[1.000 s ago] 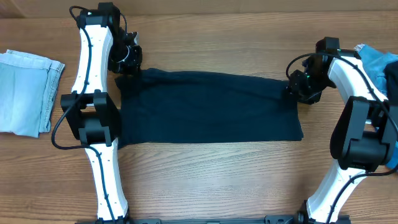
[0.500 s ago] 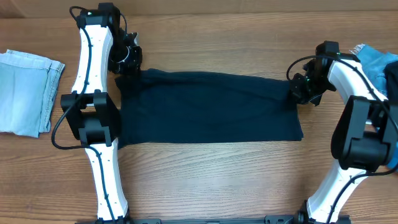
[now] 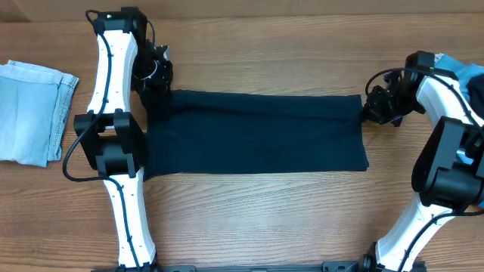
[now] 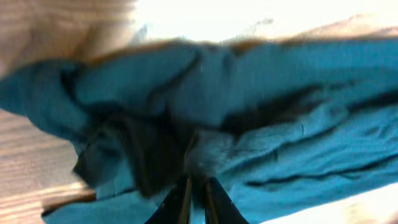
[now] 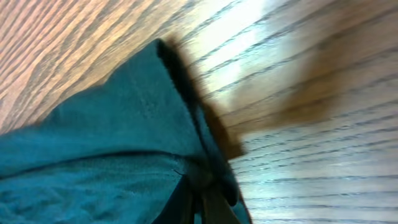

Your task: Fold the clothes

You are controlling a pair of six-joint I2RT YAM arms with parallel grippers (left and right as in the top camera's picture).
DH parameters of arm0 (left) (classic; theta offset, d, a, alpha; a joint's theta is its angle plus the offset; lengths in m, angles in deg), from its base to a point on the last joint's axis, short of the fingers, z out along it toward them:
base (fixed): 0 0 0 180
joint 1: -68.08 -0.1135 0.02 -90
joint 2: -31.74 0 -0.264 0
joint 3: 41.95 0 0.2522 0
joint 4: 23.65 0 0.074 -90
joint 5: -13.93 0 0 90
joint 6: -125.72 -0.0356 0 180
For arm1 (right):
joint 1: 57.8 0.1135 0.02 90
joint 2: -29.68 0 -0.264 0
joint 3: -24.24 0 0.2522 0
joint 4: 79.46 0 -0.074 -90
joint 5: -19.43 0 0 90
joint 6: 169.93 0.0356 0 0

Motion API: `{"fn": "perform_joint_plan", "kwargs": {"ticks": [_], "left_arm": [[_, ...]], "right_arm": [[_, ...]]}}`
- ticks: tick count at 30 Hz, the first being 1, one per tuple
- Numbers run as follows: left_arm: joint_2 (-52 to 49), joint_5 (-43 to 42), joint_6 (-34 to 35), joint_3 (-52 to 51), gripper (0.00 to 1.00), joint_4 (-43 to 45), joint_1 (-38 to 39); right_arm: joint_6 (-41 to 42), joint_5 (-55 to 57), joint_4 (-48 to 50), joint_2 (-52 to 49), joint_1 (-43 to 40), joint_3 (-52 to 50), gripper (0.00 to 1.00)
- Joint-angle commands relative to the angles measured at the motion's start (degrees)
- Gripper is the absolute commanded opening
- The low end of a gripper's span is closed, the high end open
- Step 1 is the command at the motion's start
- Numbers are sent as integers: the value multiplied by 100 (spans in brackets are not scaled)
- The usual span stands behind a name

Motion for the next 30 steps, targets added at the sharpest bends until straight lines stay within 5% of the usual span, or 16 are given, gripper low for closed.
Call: {"fn": "perform_joint_plan", "kwargs": {"ticks": [1,9,14,16,21,25,28,30], "left_arm": [[15,85,-151,118,17,-385,15],[15,-2,-2,103,21,-326,24],[15,-240,-160,114,28,638,22],[44,-168,-256,236,12,748,76],[815,1016,116,581,11,651,435],[1867,2127,822,577,27,131,737],[1869,1534,942,520,48,348,761],[1707,1222,1010,389,51,509,743]], "right_arm": [[-107,-149,4,186,-15,44,4],[-101,-122,4,186,-17,44,4],[-101,-125,31,186,-17,44,4],[-81,-125,17,186,-17,44,4],[-81,-125,-22,186,-17,44,4],[-81,-107,-81,186,-17,44,4],[-81,-107,-105,186,-17,44,4],[-81,-105,-98,186,-17,44,4]]}}
